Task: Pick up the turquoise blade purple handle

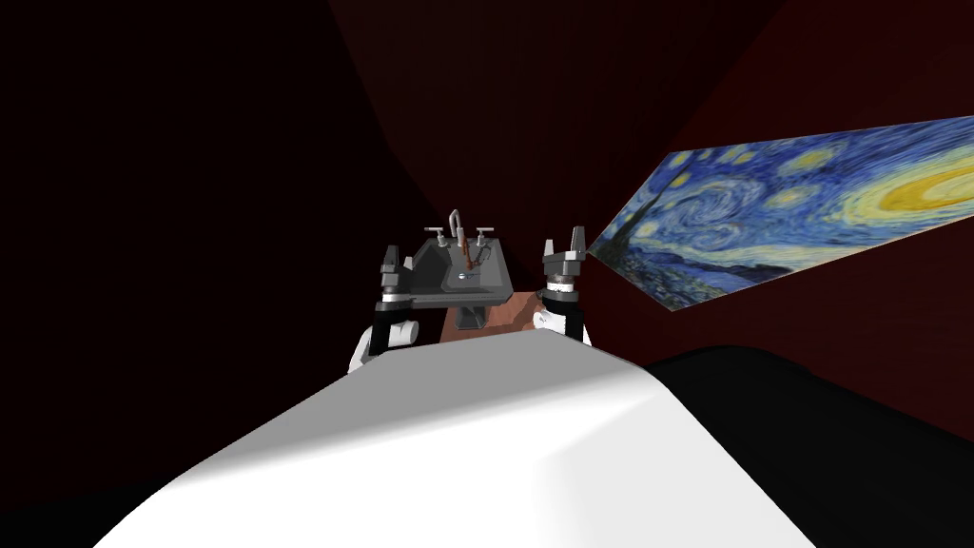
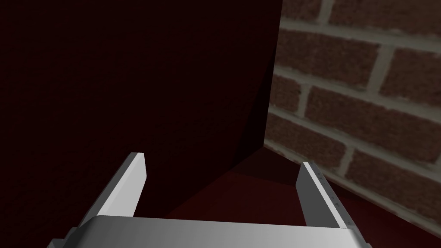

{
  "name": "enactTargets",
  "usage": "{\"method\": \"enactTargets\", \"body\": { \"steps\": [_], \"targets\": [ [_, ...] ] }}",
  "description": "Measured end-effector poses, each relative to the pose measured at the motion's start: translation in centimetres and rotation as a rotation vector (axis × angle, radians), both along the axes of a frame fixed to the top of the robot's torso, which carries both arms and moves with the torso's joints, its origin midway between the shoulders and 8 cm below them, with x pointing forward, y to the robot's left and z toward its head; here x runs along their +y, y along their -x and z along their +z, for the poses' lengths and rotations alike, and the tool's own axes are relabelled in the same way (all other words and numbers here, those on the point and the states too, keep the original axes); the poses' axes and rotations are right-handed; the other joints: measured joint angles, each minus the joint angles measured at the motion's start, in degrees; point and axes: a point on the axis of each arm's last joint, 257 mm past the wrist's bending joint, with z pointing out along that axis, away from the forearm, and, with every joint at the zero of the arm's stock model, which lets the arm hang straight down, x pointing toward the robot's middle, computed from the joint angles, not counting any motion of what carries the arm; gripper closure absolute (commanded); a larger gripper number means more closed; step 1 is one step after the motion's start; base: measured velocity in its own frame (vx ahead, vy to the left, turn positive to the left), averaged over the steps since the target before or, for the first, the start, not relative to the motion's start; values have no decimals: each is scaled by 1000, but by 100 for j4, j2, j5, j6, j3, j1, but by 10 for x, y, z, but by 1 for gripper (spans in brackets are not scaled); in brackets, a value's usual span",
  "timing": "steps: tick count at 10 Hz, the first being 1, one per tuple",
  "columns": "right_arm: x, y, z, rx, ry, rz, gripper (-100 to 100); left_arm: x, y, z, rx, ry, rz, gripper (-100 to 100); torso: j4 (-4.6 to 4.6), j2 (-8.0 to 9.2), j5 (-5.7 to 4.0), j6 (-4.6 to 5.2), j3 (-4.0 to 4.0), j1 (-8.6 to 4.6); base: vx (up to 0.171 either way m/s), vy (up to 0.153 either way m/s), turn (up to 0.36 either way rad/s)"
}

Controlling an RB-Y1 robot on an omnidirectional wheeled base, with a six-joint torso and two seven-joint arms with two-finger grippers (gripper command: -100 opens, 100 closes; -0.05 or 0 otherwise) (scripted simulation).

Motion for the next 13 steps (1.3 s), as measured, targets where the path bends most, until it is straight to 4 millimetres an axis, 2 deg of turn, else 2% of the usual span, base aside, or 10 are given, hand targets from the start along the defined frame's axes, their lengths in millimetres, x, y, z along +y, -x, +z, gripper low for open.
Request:
{"method": "enactTargets", "body": {
  "steps": [3,7,12,13],
  "targets": [
    [0,0,0,0,0,0,0,-4,-34,-28,93,35,-24,-100,0,0,-1,0,0,-1,12,-12,-3],
    [0,0,0,0,0,0,0,-4,-65,-62,195,72,-41,-100,1,3,0,-2,2,1,10,-9,-2],
    [0,0,0,0,0,0,0,-15,-116,-102,340,126,-67,-100,0,1,-1,-1,1,-2,11,-12,-4],
    [0,0,0,0,0,0,0,-16,-121,-115,374,134,-67,-100,0,2,0,-2,1,0,12,-8,0]
  ]
}}
